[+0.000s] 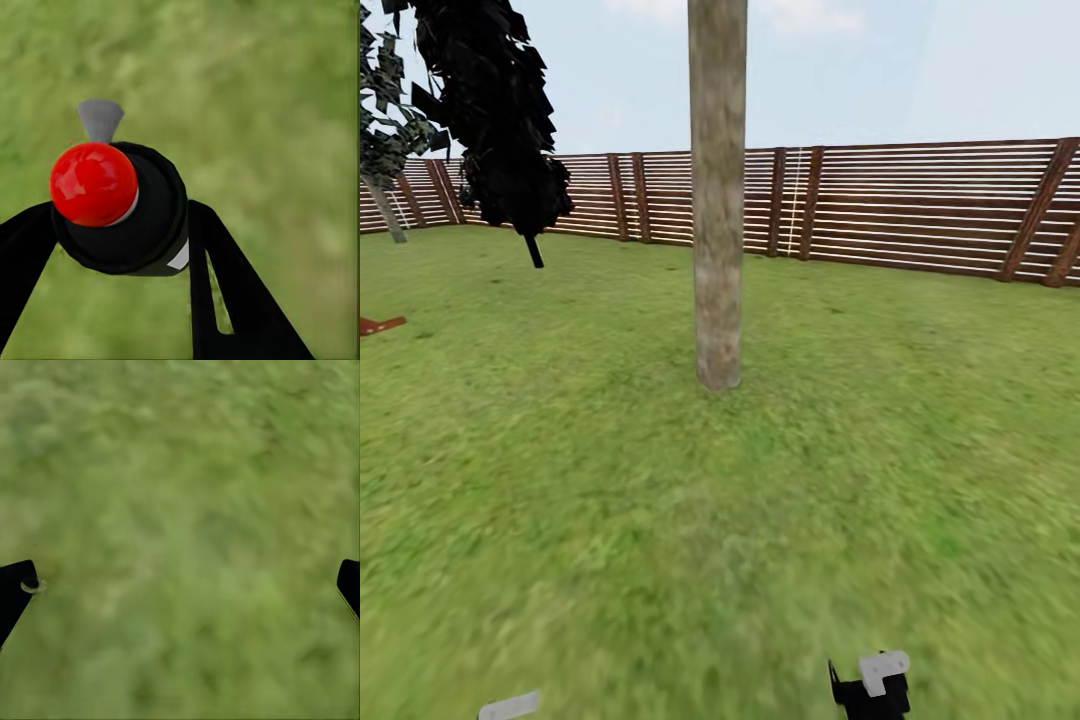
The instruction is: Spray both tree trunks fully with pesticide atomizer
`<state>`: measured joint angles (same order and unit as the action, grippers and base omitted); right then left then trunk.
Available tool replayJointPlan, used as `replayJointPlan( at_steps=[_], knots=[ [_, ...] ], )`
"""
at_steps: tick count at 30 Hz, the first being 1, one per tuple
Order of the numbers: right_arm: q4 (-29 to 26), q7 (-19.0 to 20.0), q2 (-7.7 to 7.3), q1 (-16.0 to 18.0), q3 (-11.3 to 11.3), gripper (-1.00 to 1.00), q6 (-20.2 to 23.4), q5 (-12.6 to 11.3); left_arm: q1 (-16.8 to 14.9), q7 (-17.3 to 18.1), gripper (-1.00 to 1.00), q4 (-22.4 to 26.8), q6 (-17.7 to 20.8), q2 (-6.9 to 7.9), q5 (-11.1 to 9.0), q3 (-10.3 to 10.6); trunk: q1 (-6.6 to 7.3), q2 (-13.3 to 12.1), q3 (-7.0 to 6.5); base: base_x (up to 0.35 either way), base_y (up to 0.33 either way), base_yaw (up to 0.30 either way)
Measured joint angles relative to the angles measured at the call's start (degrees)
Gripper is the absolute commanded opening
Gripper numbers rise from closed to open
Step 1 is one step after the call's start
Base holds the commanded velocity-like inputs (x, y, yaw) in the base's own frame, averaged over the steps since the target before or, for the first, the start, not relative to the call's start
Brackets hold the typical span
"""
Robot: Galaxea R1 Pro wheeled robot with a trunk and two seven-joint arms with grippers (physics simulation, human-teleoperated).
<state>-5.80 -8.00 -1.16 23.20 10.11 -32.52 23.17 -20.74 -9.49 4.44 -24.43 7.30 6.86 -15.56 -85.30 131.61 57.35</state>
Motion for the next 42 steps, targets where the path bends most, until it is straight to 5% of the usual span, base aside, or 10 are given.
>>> replayJointPlan(
  at_steps=[42],
  knots=[
    [-0.1,-0.1,0.05,0.0,0.0,1.0,0.0,-0.1,0.3,0.0,-1.0,0.0,0.0,0.01,-0.1,0.0,0.0,0.0,0.0,0.34,0.0,0.0]
  ],
)
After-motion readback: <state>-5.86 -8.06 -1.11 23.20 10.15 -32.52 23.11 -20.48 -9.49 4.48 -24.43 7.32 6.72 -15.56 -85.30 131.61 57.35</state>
